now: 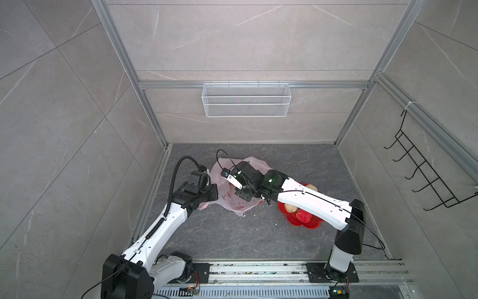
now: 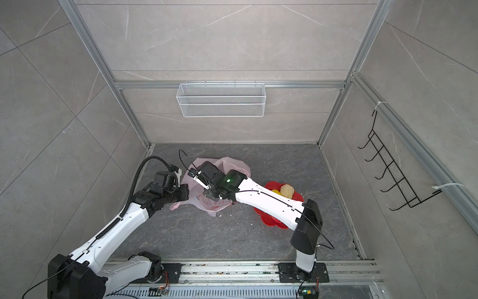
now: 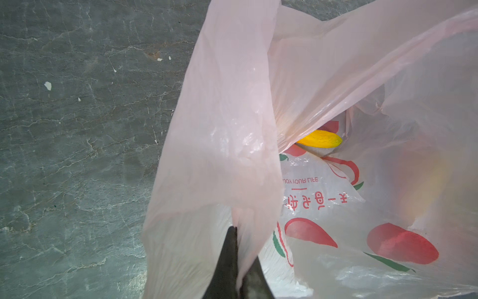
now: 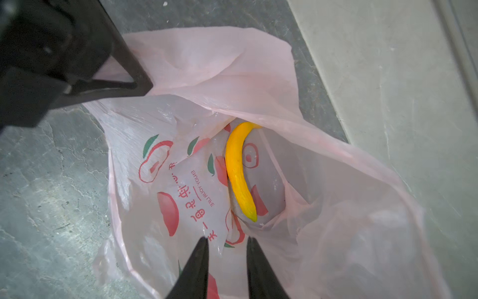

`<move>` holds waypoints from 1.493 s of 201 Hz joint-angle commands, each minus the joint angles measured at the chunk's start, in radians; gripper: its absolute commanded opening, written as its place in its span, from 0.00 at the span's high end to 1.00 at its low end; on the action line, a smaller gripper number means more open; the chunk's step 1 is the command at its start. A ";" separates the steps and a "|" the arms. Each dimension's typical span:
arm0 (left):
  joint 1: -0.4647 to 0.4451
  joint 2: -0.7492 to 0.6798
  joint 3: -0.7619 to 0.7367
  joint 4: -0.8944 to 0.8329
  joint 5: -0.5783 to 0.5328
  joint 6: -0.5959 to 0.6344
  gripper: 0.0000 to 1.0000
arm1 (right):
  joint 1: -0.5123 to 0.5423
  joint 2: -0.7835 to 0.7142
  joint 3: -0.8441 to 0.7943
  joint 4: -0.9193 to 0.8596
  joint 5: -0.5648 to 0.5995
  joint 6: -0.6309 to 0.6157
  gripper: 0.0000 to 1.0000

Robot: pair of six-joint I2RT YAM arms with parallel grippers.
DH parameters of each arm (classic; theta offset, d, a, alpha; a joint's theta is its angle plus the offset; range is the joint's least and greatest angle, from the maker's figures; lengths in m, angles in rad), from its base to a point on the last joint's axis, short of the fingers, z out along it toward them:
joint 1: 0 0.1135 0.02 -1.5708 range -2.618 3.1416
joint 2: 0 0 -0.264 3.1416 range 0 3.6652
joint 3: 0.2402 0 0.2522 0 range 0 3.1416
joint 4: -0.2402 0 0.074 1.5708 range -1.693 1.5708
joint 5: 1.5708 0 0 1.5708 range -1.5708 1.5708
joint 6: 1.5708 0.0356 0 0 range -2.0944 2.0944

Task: Take the fake fruits out of the plastic bag
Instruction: 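Move the right gripper over the bag opening held by the left gripper, then lower the right gripper into the bag and close it on the yellow banana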

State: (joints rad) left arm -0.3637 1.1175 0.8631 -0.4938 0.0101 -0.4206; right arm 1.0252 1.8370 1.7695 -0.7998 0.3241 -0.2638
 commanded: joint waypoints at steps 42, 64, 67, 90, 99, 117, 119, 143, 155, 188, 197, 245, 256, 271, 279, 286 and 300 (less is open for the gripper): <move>0.001 -0.049 -0.029 0.033 -0.008 -0.036 1.00 | 0.012 0.135 -0.037 0.100 0.030 -0.059 0.75; 0.001 -0.060 -0.023 0.048 -0.028 -0.052 1.00 | 0.007 0.160 -0.047 0.109 0.028 -0.051 0.76; 0.002 -0.059 -0.022 0.051 -0.031 -0.056 1.00 | 0.007 0.160 -0.051 0.111 0.027 -0.050 0.76; 0.001 -0.067 -0.008 0.059 -0.057 -0.075 1.00 | 0.005 0.159 -0.086 0.126 0.025 -0.031 0.77; 0.000 -0.071 -0.003 0.062 -0.066 -0.079 1.00 | 0.003 0.155 -0.100 0.134 0.024 -0.025 0.78; 0.001 -0.080 0.009 0.067 -0.083 -0.079 1.00 | -0.003 0.151 -0.121 0.129 0.023 -0.016 0.78; 0.001 -0.082 0.011 0.067 -0.086 -0.079 1.00 | -0.004 0.151 -0.124 0.127 0.024 -0.016 0.78; 0.002 -0.104 0.017 0.075 -0.104 -0.079 1.00 | -0.025 0.148 -0.151 0.126 0.019 0.004 0.79; 0.002 -0.116 0.018 0.076 -0.105 -0.080 1.00 | -0.043 0.149 -0.157 0.126 0.010 0.020 0.79; 0.002 -0.139 0.022 0.073 -0.093 -0.075 1.00 | -0.084 0.178 -0.138 0.116 0.016 0.031 0.79; 0.001 -0.146 0.018 0.073 -0.081 -0.073 1.00 | -0.093 0.192 -0.125 0.112 0.022 0.036 0.79; 0.001 -0.185 -0.017 0.094 -0.030 -0.058 1.00 | -0.130 0.284 -0.021 0.088 0.005 0.065 0.77; 0.001 -0.193 -0.022 0.095 -0.019 -0.046 1.00 | -0.136 0.299 -0.006 0.092 -0.007 0.069 0.76; 0.001 -0.202 -0.027 0.091 -0.002 -0.033 1.00 | -0.147 0.314 0.003 0.106 -0.026 0.072 0.74; 0.001 -0.206 -0.029 0.085 0.008 -0.026 1.00 | -0.153 0.320 0.004 0.118 -0.038 0.073 0.73; 0.001 -0.210 -0.031 0.081 0.017 -0.021 1.00 | -0.158 0.325 0.008 0.128 -0.046 0.073 0.72; 0.002 -0.215 -0.036 0.078 0.035 -0.013 1.00 | -0.167 0.334 0.012 0.148 -0.073 0.074 0.71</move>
State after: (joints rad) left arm -0.3637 0.9245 0.8349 -0.4393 -0.0059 -0.4736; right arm 0.8753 2.1418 1.7485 -0.6792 0.3027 -0.2119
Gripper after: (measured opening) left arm 0.046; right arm 0.278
